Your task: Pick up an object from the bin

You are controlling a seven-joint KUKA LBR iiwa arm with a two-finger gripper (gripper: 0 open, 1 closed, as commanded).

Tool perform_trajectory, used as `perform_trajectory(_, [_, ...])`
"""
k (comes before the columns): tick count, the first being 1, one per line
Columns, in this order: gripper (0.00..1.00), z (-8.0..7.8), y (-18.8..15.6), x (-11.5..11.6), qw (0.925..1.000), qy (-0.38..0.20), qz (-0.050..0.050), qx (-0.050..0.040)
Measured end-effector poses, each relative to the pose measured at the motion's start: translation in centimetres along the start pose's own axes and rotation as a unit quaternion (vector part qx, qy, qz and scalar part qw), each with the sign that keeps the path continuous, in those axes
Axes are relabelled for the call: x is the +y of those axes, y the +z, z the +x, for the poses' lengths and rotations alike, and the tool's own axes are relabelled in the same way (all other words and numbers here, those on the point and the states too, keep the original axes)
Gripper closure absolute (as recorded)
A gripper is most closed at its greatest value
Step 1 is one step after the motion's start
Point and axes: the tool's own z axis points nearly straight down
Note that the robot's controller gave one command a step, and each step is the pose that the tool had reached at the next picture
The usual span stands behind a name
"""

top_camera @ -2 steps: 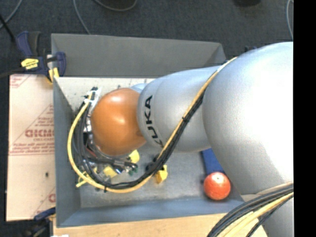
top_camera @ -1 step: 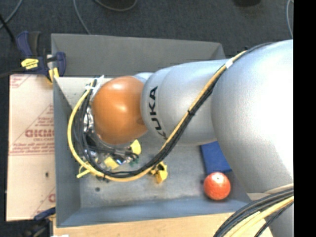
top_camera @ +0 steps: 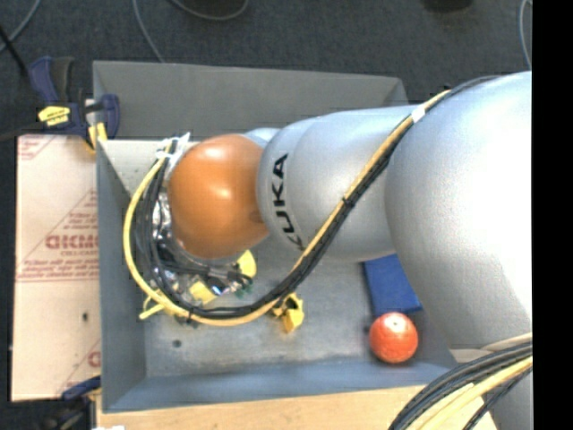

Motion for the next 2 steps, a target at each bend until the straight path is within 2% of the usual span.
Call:
perform_trajectory(1, [1.00,-0.4,4.1,-5.2,1.0000,-0.007,0.000,-0.0028])
perform_trajectory(2, [1.00,0.3,-12.5,-0.3,0.9999,-0.013,0.001,-0.0033])
